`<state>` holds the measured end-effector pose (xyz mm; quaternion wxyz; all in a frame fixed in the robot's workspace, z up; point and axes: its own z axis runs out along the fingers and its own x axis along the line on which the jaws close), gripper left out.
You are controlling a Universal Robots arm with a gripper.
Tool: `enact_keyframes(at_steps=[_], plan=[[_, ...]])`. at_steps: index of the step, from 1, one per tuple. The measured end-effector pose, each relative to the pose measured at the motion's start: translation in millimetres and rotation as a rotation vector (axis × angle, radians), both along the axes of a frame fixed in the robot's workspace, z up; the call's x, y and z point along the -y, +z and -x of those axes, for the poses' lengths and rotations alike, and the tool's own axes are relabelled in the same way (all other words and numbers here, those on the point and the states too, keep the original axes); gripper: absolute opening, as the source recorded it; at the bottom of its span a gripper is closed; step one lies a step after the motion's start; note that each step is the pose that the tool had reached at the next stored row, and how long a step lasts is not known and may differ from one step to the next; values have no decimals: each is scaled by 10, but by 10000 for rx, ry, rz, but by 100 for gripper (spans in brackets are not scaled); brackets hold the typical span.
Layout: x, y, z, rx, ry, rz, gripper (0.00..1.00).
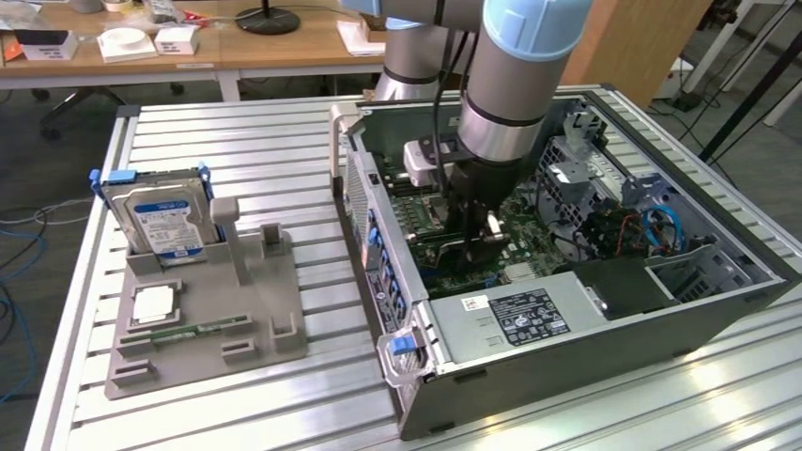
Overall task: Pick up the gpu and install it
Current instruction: 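Insert the gpu into the slot, then press down on the gpu until it lock into place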
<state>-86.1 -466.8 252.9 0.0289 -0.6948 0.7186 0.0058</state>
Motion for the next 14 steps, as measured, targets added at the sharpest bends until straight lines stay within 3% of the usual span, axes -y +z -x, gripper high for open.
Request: enact_keyframes(at_steps=[14], plan=[[0, 347, 0, 0, 0, 1, 62]])
